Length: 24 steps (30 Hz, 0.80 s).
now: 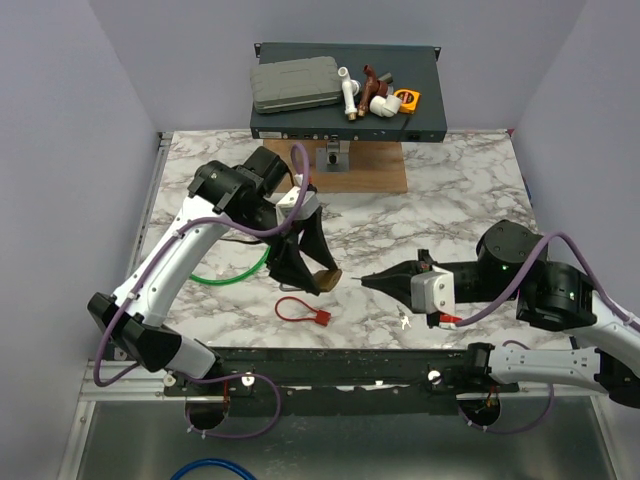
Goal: Unlock with the key
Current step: Pick up the lock from the center of the board, then unlock the lock.
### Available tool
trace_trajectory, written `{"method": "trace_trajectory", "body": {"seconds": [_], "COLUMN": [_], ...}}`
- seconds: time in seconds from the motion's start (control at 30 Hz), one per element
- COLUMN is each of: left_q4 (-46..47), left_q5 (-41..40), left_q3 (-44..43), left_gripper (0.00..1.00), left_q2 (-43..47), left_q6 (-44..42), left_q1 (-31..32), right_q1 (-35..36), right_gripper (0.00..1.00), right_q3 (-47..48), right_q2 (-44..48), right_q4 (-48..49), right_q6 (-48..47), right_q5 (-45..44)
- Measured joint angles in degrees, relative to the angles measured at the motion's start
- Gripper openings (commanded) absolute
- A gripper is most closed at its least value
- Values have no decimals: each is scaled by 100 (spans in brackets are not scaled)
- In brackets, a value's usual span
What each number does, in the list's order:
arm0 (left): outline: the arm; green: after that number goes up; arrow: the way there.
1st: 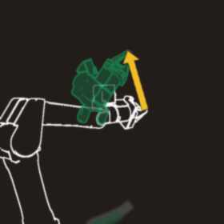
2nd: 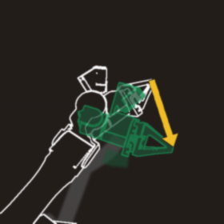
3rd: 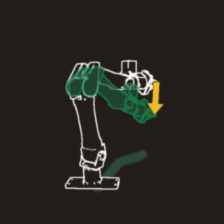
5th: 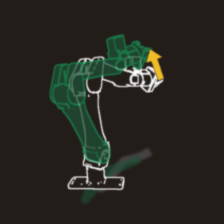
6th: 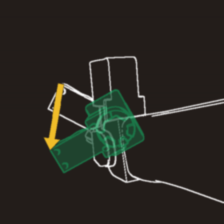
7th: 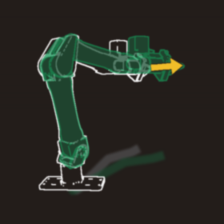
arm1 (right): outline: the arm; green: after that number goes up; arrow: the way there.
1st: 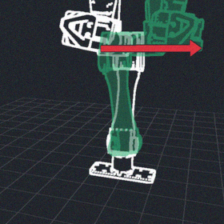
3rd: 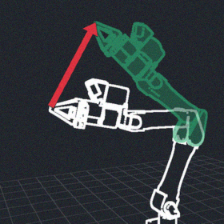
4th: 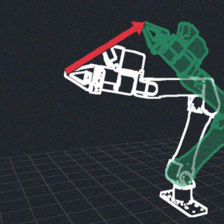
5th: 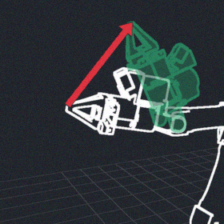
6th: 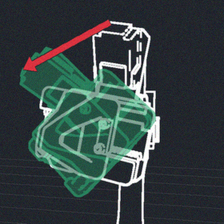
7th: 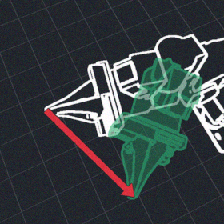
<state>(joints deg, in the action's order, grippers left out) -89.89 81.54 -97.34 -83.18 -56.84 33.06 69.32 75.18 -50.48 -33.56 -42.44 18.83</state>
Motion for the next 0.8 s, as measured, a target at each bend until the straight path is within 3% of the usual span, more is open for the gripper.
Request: {"method": "trace_trajectory", "body": {"seconds": [0.8], "left_q4": [0], "left_q5": [186], "left_q3": [-79], "left_gripper": [0], "left_q2": [-293], "left_q6": [153], "left_q1": [302], "right_q1": [0], "right_gripper": [1], "right_q3": [-393], "right_q2": [-44], "right_q4": [48], "right_q6": [-164], "right_q5": [605]}}
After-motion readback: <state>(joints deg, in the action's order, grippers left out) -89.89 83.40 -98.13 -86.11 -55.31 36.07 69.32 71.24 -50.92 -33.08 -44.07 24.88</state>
